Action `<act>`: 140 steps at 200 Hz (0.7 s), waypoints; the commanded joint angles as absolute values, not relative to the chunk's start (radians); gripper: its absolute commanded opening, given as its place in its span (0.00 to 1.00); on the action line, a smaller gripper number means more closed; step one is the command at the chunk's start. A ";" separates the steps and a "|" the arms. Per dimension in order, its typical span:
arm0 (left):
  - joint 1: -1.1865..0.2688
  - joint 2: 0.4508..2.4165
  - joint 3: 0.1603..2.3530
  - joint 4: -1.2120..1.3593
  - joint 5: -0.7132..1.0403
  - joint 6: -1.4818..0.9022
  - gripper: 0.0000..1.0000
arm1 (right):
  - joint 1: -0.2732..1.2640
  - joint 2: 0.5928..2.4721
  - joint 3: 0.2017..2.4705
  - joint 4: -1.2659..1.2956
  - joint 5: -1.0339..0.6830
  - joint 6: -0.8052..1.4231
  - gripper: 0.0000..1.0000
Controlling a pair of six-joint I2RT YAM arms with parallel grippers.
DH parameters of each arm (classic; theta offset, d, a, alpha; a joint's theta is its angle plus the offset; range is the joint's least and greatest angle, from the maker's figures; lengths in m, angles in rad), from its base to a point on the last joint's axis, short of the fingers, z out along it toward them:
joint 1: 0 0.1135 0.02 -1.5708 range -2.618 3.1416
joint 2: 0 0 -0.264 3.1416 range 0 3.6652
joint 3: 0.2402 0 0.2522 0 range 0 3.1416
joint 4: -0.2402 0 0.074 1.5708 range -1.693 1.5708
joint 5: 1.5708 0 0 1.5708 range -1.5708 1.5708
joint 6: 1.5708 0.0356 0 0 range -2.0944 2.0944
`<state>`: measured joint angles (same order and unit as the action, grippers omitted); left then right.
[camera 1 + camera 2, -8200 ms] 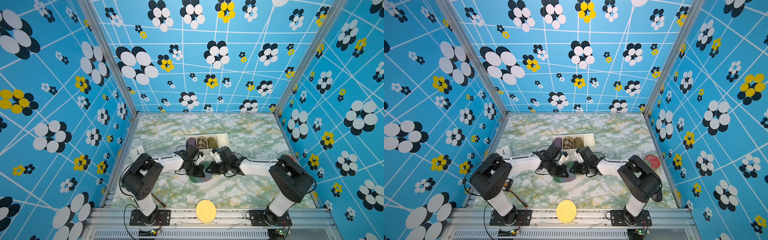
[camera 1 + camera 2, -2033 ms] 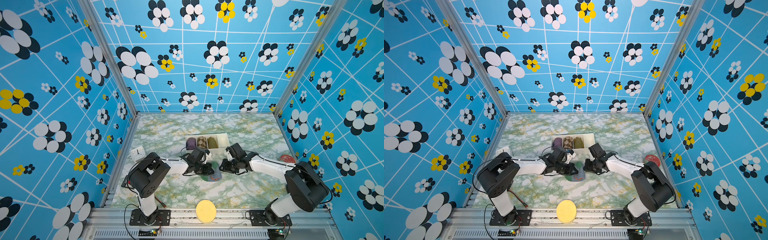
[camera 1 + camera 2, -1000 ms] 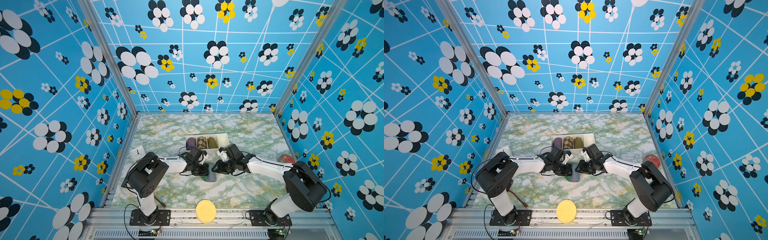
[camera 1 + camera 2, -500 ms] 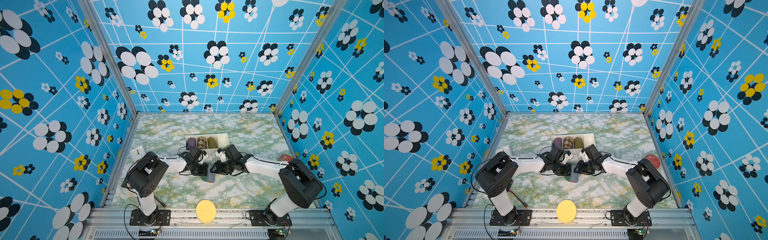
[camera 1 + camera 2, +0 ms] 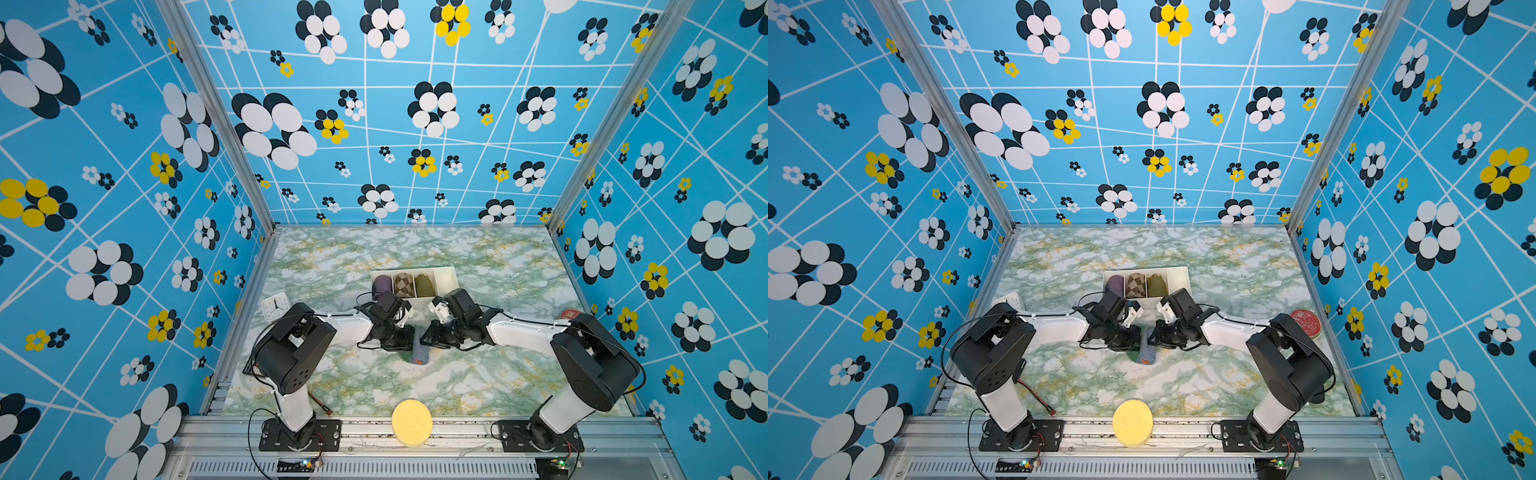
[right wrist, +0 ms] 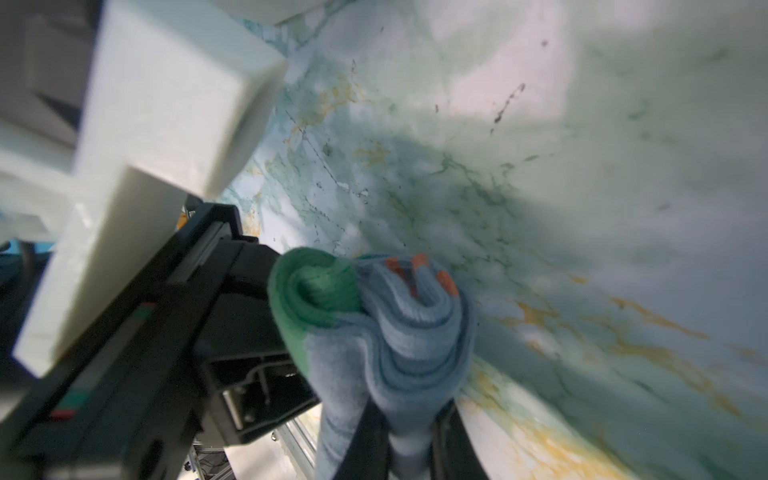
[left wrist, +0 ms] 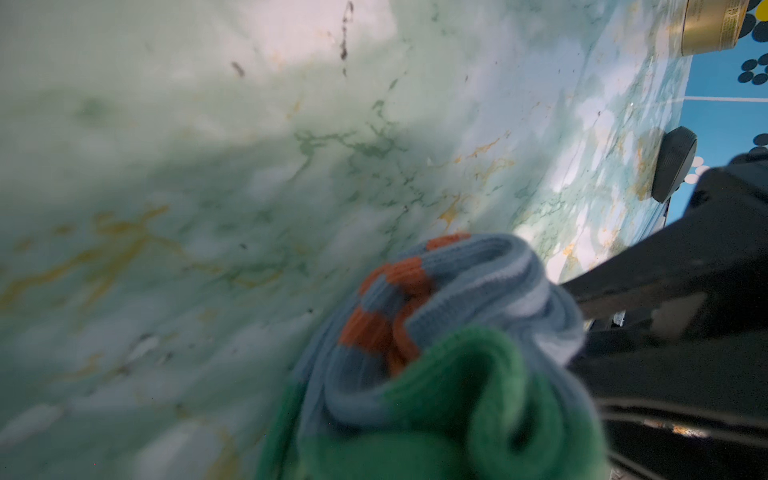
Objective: Roll the socks
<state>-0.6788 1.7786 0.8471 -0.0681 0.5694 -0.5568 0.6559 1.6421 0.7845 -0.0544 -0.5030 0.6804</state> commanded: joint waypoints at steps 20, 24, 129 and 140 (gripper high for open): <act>-0.687 1.867 0.822 -0.190 0.483 -0.529 0.06 | 0.713 1.679 0.784 -0.060 -0.457 0.669 0.00; -0.686 1.867 0.823 -0.190 0.483 -0.527 0.06 | 0.715 1.675 0.787 -0.074 -0.441 0.662 0.00; -0.635 1.790 0.850 -0.353 0.401 -0.455 0.11 | 0.740 1.653 0.851 -0.266 -0.276 0.580 0.00; -0.628 1.780 0.848 -0.361 0.399 -0.450 0.11 | 0.742 1.651 0.853 -0.270 -0.269 0.578 0.00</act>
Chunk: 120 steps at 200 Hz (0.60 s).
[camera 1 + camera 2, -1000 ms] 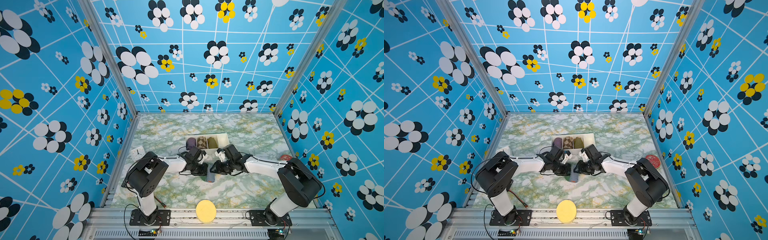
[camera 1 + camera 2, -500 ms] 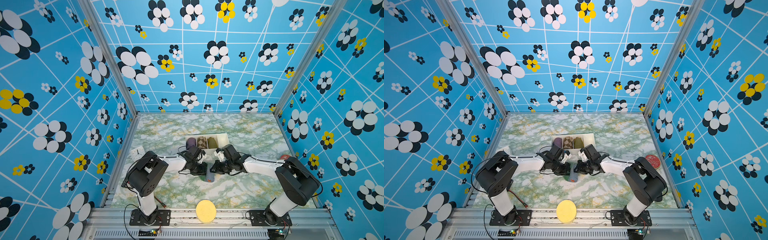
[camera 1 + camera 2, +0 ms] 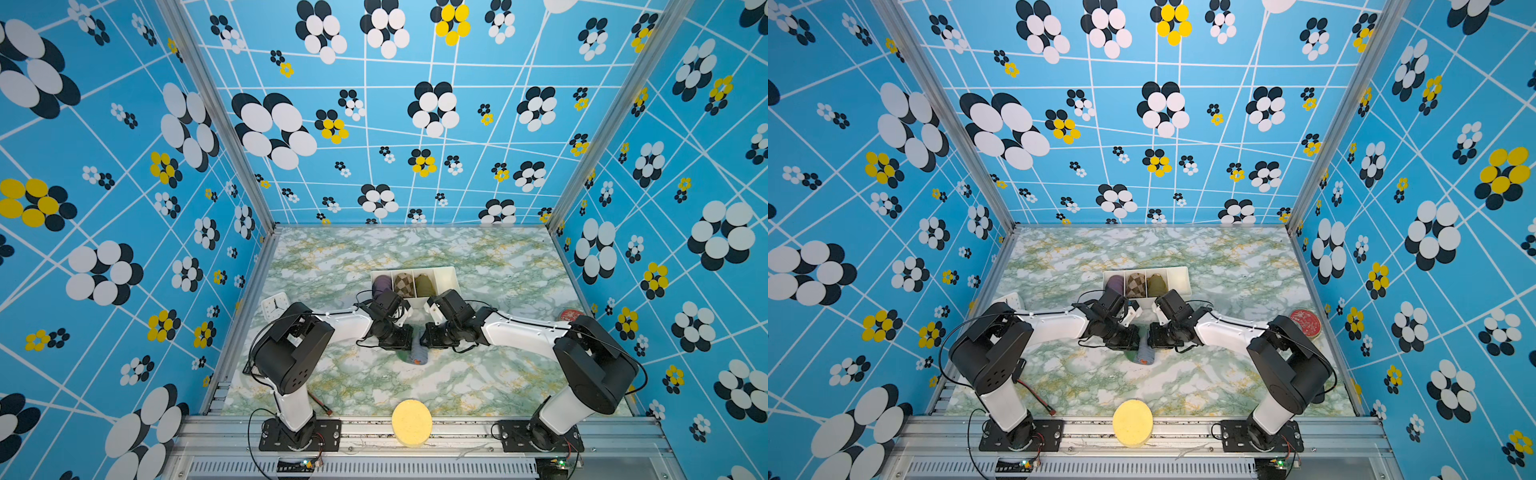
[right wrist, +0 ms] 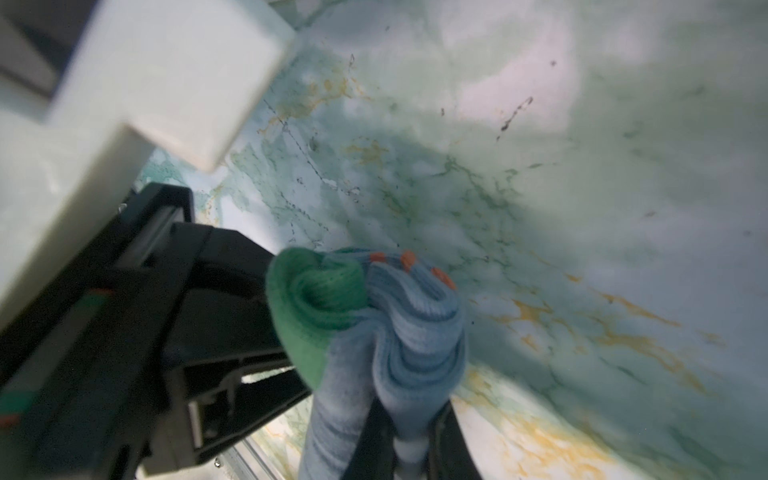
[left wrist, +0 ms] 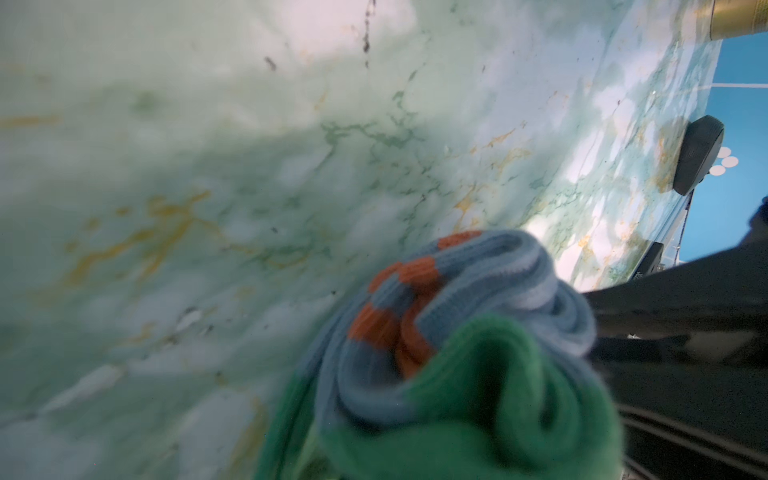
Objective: Roll the socks
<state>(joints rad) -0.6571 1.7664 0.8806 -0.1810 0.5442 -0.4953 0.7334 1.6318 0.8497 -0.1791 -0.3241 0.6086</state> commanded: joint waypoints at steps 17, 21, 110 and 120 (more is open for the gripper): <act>-0.621 1.768 0.850 -0.369 0.396 -0.446 0.11 | 0.742 1.648 0.857 -0.280 -0.259 0.574 0.00; -0.619 1.766 0.850 -0.369 0.396 -0.445 0.11 | 0.742 1.648 0.856 -0.283 -0.256 0.573 0.00; -0.603 1.693 0.860 -0.410 0.369 -0.441 0.12 | 0.744 1.637 0.878 -0.317 -0.221 0.561 0.00; -0.600 1.670 0.862 -0.417 0.362 -0.441 0.12 | 0.744 1.638 0.882 -0.321 -0.219 0.560 0.00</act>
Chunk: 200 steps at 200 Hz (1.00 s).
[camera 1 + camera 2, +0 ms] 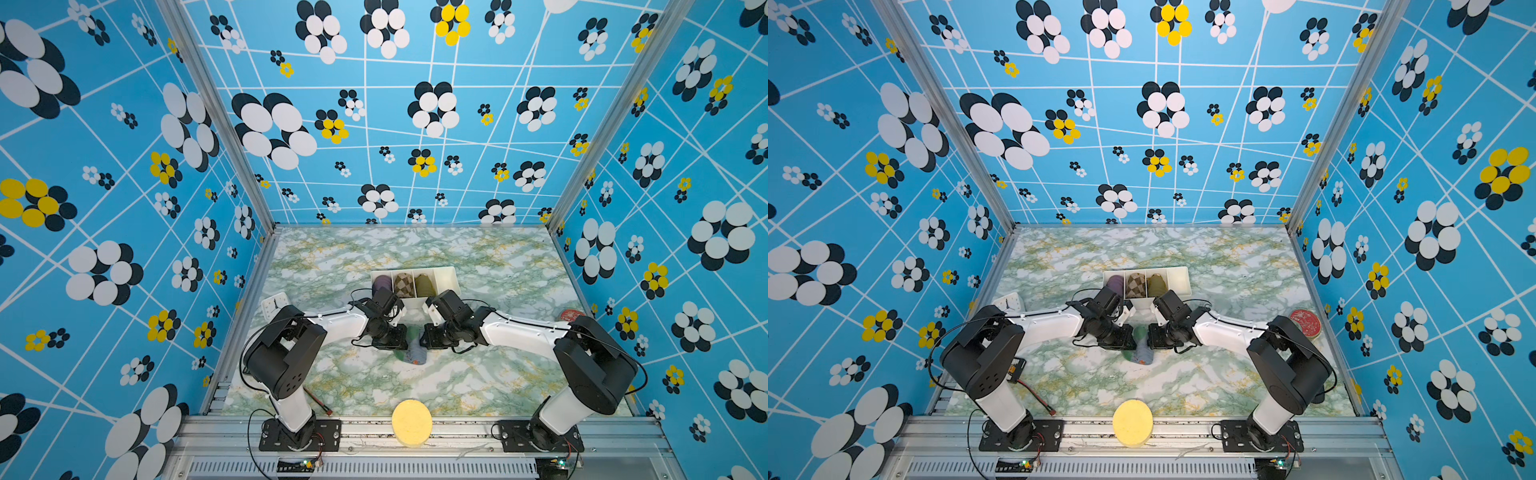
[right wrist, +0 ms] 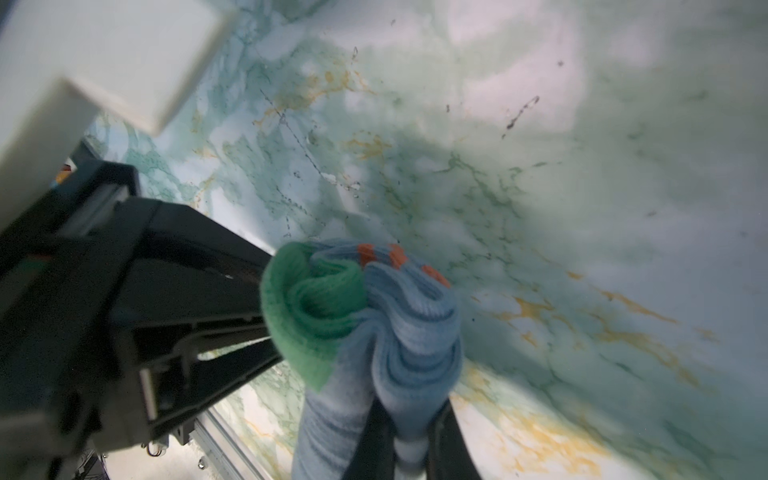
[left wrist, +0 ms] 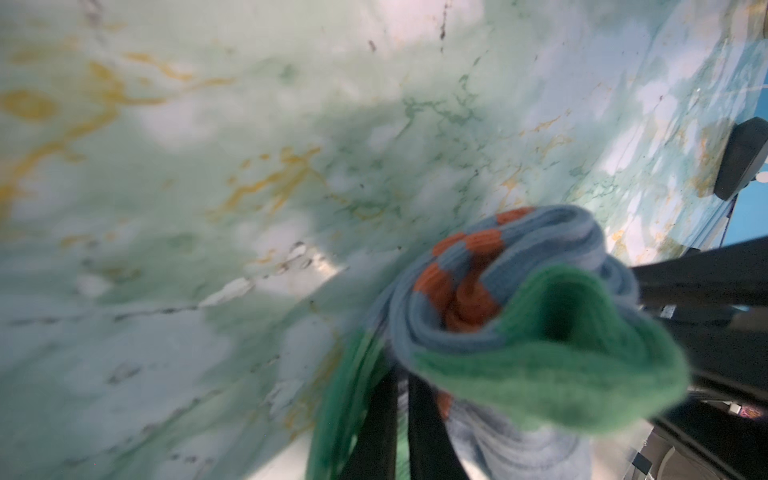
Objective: Roll the socks
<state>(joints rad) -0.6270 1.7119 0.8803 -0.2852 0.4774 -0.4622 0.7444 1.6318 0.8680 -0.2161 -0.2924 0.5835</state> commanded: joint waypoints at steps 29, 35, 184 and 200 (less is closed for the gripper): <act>-0.599 1.602 0.875 -0.427 0.372 -0.449 0.11 | 0.746 1.640 0.893 -0.329 -0.218 0.558 0.00; -0.599 1.590 0.877 -0.426 0.378 -0.452 0.11 | 0.746 1.641 0.897 -0.331 -0.216 0.558 0.00; -0.728 1.555 0.904 -0.209 0.478 -0.604 0.11 | 0.759 1.666 0.927 -0.324 -0.238 0.572 0.00; -0.735 1.566 0.905 -0.202 0.487 -0.612 0.11 | 0.758 1.670 0.929 -0.322 -0.241 0.572 0.00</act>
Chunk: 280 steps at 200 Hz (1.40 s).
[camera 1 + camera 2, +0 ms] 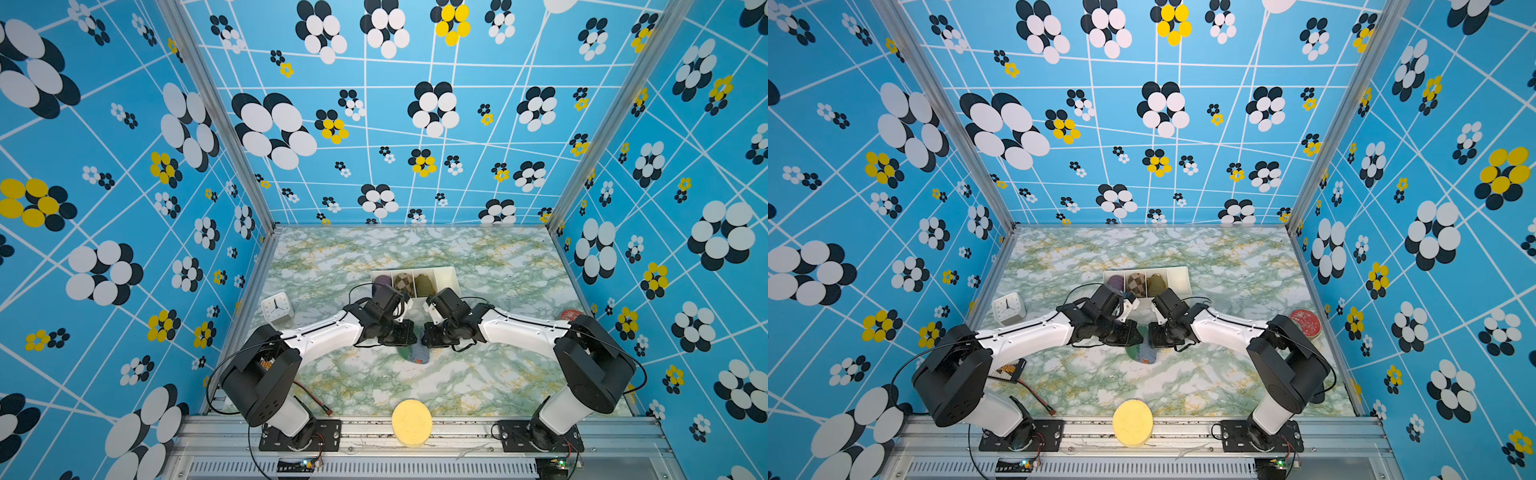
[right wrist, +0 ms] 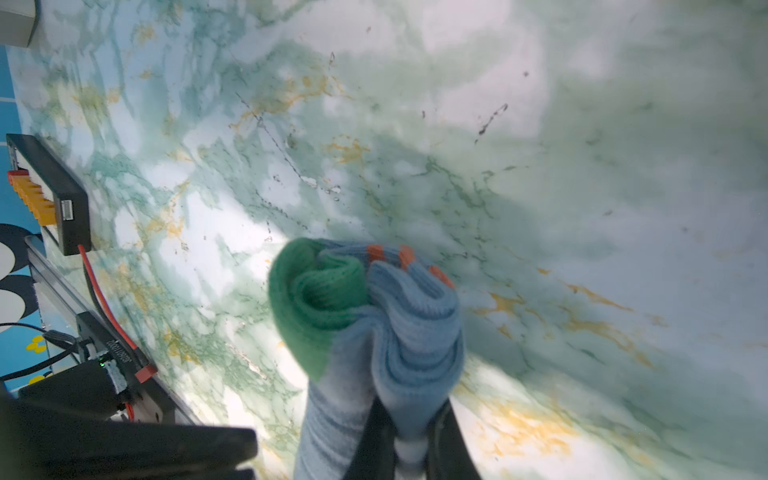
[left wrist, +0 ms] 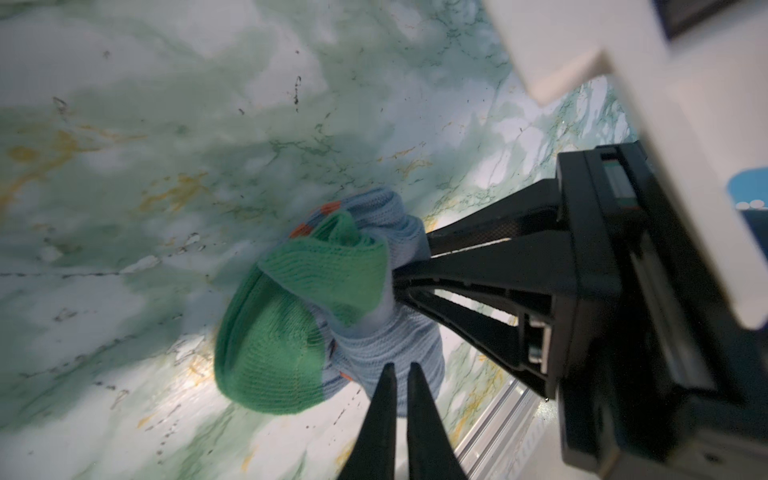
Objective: Roll the socks
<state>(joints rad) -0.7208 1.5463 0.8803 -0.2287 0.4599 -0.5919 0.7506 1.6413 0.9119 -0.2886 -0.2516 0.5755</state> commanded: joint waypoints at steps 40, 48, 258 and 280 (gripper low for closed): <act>-0.755 1.595 0.900 -0.178 0.495 -0.626 0.11 | 0.758 1.680 0.933 -0.318 -0.247 0.572 0.00; -0.758 1.601 0.900 -0.174 0.496 -0.628 0.11 | 0.759 1.681 0.934 -0.318 -0.248 0.571 0.00; -0.734 1.766 0.741 -0.137 0.478 -0.613 0.00 | 0.758 1.681 0.921 -0.270 -0.295 0.603 0.19; -0.714 1.756 0.722 -0.136 0.474 -0.608 0.00 | 0.756 1.679 0.916 -0.267 -0.296 0.606 0.20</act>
<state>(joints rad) -0.7387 1.6978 0.7948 -0.0120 0.5766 -0.6205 0.7506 1.6714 0.9264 -0.2775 -0.2768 0.5915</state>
